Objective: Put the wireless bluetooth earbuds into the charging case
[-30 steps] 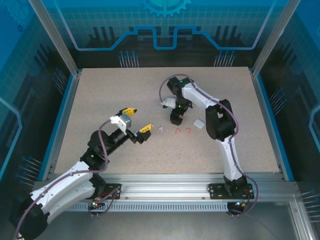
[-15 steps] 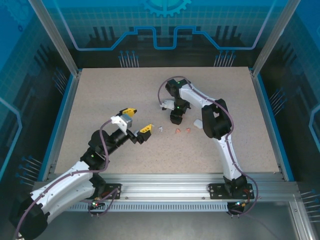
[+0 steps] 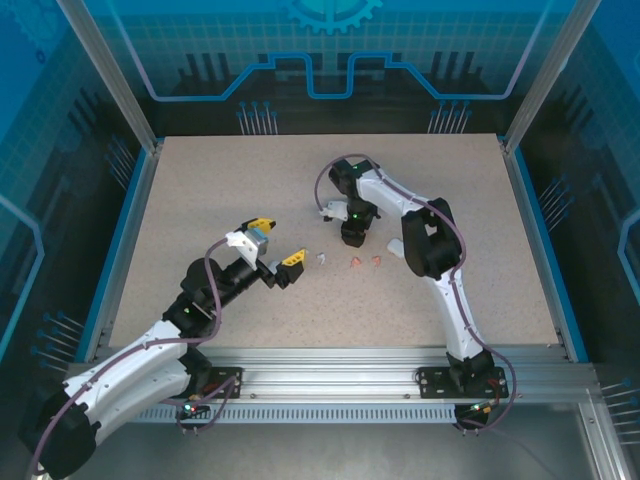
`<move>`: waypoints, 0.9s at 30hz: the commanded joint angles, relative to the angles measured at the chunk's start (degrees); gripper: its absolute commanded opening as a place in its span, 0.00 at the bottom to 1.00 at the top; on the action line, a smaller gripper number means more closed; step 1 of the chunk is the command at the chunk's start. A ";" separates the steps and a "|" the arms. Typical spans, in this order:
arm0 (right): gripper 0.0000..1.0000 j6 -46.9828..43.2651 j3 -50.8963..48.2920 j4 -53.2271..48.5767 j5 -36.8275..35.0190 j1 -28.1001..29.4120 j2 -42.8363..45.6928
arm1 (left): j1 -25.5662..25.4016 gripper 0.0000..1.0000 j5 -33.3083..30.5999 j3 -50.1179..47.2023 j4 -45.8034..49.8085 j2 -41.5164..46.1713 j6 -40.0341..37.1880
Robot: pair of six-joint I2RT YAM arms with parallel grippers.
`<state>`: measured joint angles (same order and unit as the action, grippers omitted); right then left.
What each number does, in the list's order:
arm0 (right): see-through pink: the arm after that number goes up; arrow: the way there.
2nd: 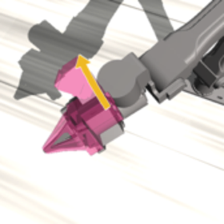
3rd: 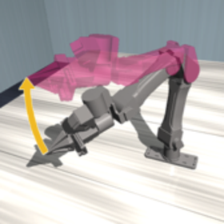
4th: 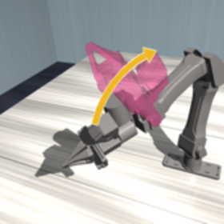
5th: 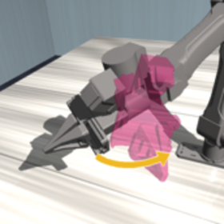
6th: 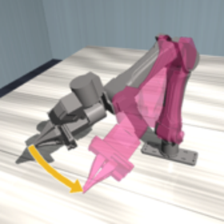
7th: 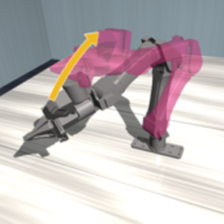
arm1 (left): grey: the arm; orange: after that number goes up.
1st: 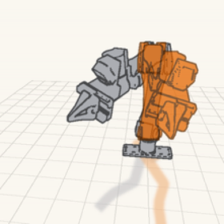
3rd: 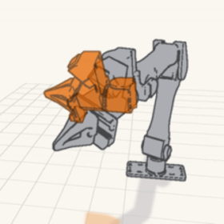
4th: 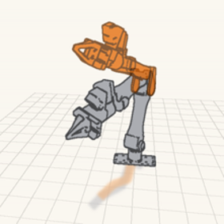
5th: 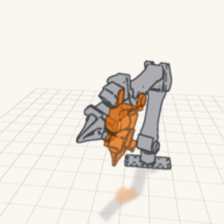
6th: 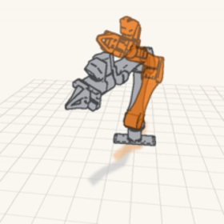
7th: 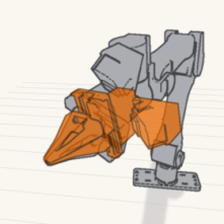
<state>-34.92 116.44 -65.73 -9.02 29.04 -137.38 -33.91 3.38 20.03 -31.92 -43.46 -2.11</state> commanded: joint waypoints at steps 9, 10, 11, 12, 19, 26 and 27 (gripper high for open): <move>0.46 1.92 -8.37 7.95 -0.24 0.65 4.60 | 0.78 0.99 -1.08 1.65 -0.29 0.18 -0.49; 0.45 2.05 -8.92 8.48 0.20 0.59 6.12 | 0.87 0.99 -1.09 1.69 -0.41 0.23 -0.22; 0.44 2.11 -9.32 8.92 0.48 0.45 6.96 | 1.04 0.99 -1.17 1.65 -0.60 0.31 0.11; 0.44 2.05 -9.69 9.34 0.75 0.47 7.69 | 1.27 0.99 -1.22 1.67 -0.56 0.39 0.52; 0.42 2.70 -13.56 12.29 2.20 0.05 13.67 | 5.43 0.99 -1.22 2.34 1.63 0.84 6.82; 0.42 4.65 -23.21 17.78 2.58 -0.10 25.58 | 11.26 0.94 -0.47 9.65 16.44 -0.44 17.47; 0.42 4.92 -24.75 18.53 2.46 -0.12 27.68 | 12.13 0.93 0.56 11.14 19.12 -1.00 19.09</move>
<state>-31.77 94.70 -50.06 -7.29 29.21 -115.37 -23.68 3.22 26.52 -21.06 -43.75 10.09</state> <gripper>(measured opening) 0.445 0.934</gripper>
